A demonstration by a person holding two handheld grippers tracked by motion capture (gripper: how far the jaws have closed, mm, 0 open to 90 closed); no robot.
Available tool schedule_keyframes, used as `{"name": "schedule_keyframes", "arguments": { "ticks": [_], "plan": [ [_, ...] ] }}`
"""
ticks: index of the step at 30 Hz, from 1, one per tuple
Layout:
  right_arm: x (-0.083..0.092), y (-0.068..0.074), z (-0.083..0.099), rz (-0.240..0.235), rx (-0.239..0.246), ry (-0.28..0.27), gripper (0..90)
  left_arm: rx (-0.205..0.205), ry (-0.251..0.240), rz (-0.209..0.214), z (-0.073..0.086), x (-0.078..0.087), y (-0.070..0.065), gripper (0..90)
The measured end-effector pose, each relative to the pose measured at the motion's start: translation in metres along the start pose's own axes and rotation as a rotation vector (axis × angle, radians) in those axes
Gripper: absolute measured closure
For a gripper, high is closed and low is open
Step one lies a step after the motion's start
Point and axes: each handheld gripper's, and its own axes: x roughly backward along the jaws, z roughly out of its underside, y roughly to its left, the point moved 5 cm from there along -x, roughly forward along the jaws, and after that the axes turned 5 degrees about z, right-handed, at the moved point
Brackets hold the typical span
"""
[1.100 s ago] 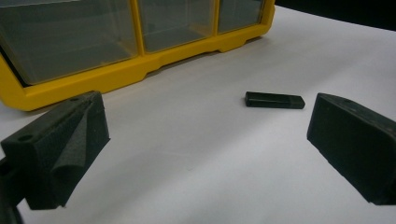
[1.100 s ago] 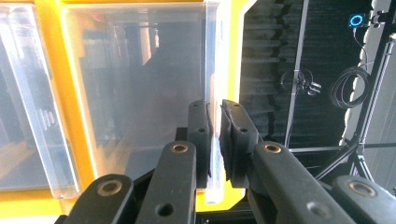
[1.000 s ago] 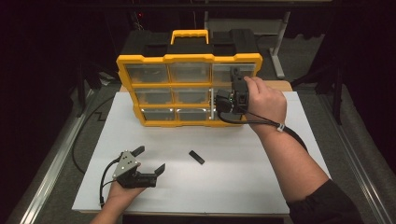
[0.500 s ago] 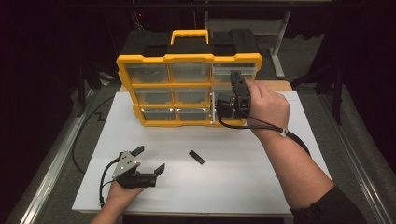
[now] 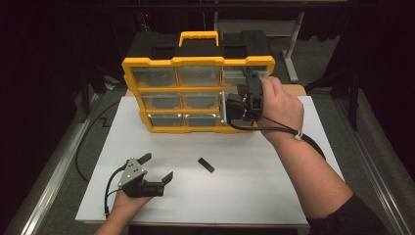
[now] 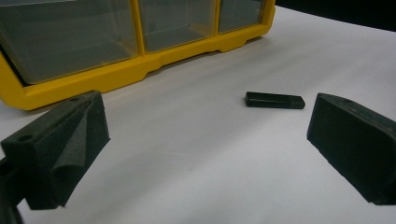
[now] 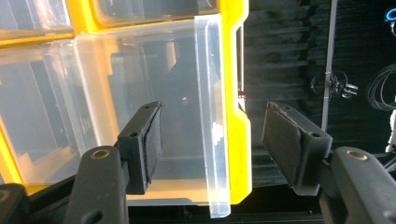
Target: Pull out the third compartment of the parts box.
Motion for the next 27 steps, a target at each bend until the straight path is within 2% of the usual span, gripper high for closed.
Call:
{"name": "schedule_keyframes", "arguments": {
  "ticks": [3, 7, 12, 22, 27],
  "plan": [
    [-0.003, -0.003, 0.002, -0.013, 0.002, 0.014, 41.5, 0.0, 0.0, 0.0, 0.0, 0.0, 0.0, 0.3],
    [-0.005, -0.004, 0.007, -0.043, 0.0, 0.032, 51.6, 0.0, 0.001, -0.001, 0.0, 0.0, 0.0, 0.3],
    [-0.006, -0.002, 0.012, -0.052, 0.025, 0.043, 61.3, 0.001, -0.001, -0.001, 0.0, 0.0, 0.0, 0.3],
    [-0.007, -0.001, 0.016, -0.017, 0.055, 0.058, 77.0, 0.0, 0.0, -0.002, 0.0, 0.0, 0.0, 0.3],
    [-0.004, 0.0, 0.016, -0.007, 0.073, 0.056, 78.2, 0.001, 0.001, 0.0, 0.0, 0.0, 0.001, 0.3]
  ]
}}
